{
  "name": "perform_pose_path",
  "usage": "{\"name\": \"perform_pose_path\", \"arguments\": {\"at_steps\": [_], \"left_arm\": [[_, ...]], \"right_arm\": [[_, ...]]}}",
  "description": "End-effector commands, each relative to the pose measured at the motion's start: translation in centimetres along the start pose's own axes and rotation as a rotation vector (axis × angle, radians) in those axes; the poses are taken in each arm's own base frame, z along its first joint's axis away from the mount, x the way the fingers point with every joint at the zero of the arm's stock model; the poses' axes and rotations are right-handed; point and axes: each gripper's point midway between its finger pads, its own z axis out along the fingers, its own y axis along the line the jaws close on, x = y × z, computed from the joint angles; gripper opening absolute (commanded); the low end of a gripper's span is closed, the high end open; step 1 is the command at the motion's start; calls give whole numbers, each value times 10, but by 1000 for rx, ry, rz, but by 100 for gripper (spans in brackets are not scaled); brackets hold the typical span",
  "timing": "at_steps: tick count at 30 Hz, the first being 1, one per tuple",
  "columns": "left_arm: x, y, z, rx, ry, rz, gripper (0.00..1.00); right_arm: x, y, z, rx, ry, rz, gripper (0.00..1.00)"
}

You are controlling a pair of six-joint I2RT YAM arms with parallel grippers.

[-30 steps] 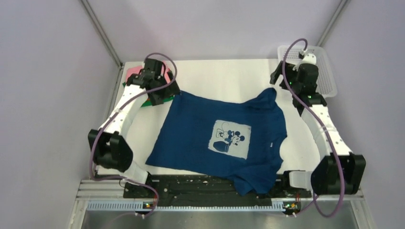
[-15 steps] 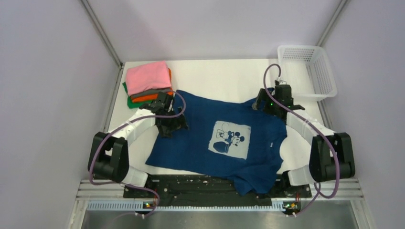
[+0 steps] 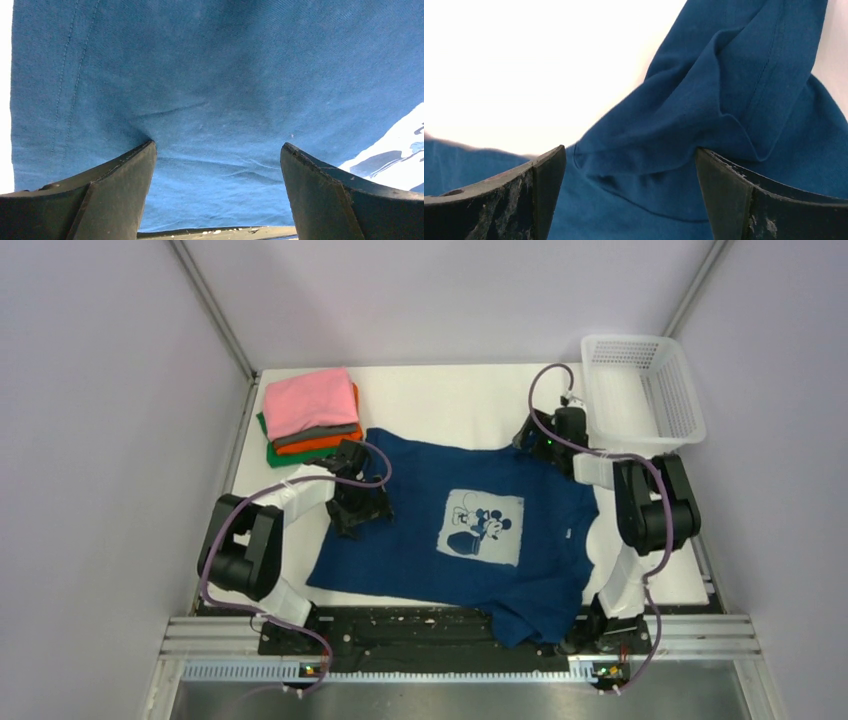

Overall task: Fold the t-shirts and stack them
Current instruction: Flatten out the tshirt

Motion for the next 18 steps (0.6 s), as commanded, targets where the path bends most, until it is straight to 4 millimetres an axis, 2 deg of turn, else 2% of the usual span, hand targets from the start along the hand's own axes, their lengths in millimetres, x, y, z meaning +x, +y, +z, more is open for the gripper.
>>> {"name": "perform_pose_path", "arguments": {"at_steps": [1, 5, 11, 13, 15, 18], "left_arm": [[-3, 12, 2, -71, 1, 29, 99], [-1, 25, 2, -134, 9, 43, 99], [0, 23, 0, -130, 13, 40, 99], [-2, 22, -2, -129, 7, 40, 99], [-5, 21, -6, -129, -4, 41, 99], [-13, 15, -14, -117, -32, 43, 99]], "right_arm": [[-34, 39, 31, -73, -90, -7, 99], [-53, 74, 65, -115, -103, -55, 99], [-75, 115, 119, -144, -95, -132, 99], [-81, 126, 130, -158, -96, -163, 99], [-96, 139, 128, -175, -114, -194, 99], [-109, 142, 109, -166, -114, -262, 99]]}}
